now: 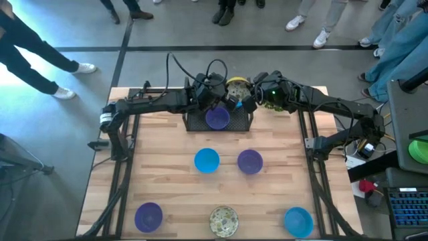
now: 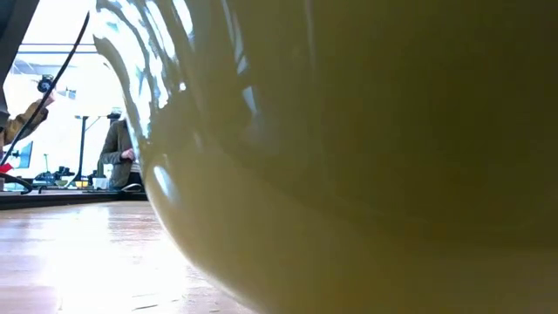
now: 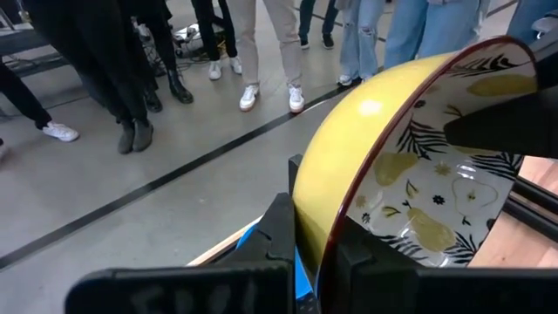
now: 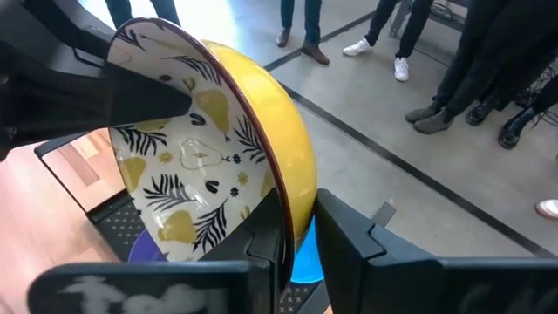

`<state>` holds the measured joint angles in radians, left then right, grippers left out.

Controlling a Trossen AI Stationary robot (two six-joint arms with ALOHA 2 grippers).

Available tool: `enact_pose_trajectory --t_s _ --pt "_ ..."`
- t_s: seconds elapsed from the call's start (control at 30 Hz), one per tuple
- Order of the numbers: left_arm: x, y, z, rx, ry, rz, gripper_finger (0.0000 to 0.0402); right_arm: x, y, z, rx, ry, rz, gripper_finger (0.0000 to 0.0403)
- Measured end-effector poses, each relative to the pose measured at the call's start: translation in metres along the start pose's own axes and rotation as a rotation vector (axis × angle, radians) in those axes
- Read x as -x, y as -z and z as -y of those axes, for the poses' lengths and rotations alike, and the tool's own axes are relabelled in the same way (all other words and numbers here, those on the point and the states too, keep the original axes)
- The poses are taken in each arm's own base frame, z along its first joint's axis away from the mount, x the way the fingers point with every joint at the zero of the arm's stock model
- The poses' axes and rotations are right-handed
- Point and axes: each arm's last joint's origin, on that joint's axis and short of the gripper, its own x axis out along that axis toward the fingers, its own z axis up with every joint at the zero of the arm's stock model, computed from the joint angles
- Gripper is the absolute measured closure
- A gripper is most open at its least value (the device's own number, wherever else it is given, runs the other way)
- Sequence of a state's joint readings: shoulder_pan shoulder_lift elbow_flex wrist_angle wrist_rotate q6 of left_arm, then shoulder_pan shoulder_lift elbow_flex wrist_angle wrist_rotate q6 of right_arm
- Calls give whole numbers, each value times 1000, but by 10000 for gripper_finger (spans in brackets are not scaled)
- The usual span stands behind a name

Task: Pick & Place Mini bowls
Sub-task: Stack the top white bowl on top of the white bowl on the shelf

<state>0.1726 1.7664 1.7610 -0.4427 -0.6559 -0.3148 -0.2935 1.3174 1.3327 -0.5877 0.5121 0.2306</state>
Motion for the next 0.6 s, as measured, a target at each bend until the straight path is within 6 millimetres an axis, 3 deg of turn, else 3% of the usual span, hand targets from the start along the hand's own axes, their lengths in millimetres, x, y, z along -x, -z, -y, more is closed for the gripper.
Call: enact_pose_trajectory --t_s 0.6 --pt "1 0 2 21 24 -1 395 0 -1 0 9 -9 5 288"
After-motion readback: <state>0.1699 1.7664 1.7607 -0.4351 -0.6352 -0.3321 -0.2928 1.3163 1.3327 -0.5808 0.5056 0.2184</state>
